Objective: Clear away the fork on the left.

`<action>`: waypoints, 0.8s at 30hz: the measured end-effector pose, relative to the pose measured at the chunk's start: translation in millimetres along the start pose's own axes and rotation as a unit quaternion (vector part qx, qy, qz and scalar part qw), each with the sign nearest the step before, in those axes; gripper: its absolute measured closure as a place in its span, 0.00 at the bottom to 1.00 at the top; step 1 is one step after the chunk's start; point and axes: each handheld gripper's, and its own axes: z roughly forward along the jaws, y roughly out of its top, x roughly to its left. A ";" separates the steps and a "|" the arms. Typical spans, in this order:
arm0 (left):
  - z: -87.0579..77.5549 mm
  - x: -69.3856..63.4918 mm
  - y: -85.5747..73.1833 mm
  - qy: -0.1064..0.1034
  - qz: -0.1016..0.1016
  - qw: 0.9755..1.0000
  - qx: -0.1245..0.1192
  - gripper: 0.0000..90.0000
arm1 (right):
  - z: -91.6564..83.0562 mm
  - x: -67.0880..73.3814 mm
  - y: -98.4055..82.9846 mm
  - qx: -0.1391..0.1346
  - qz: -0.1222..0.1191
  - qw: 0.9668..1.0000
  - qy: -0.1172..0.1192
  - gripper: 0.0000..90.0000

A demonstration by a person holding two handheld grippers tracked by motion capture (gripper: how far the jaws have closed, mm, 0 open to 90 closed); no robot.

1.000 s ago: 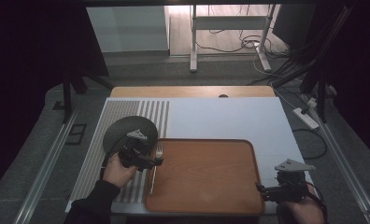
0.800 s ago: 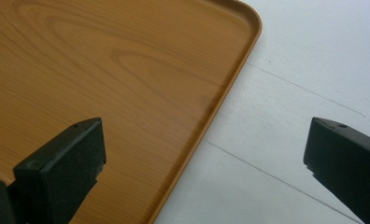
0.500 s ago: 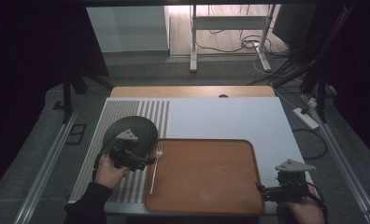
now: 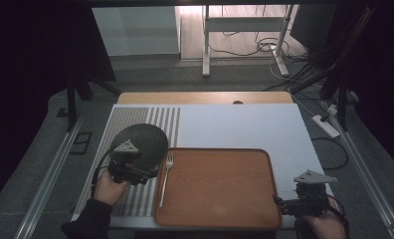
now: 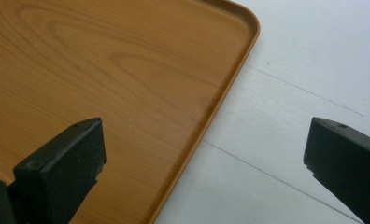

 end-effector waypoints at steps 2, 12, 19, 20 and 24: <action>-1.1 0.8 -1.5 -0.002 -0.005 1.000 -0.001 0.00 | -0.1 -0.1 0.0 -0.001 0.001 1.000 0.000 0.00; -8.4 4.6 -12.6 0.004 -0.015 1.000 0.004 0.00 | -1.2 -1.0 -0.7 -0.005 0.004 1.000 -0.001 0.00; -17.7 6.6 -23.6 0.011 -0.026 1.000 0.000 0.00 | -1.8 -0.6 -1.0 -0.006 0.006 1.000 -0.003 0.00; -19.7 7.1 -25.7 0.013 -0.028 1.000 -0.001 0.00 | -1.9 -0.7 -1.0 -0.006 0.007 1.000 -0.003 0.00; -24.9 8.0 -31.9 0.013 -0.036 0.999 -0.005 0.00 | -2.0 -0.6 -1.1 -0.006 0.007 1.000 -0.004 0.00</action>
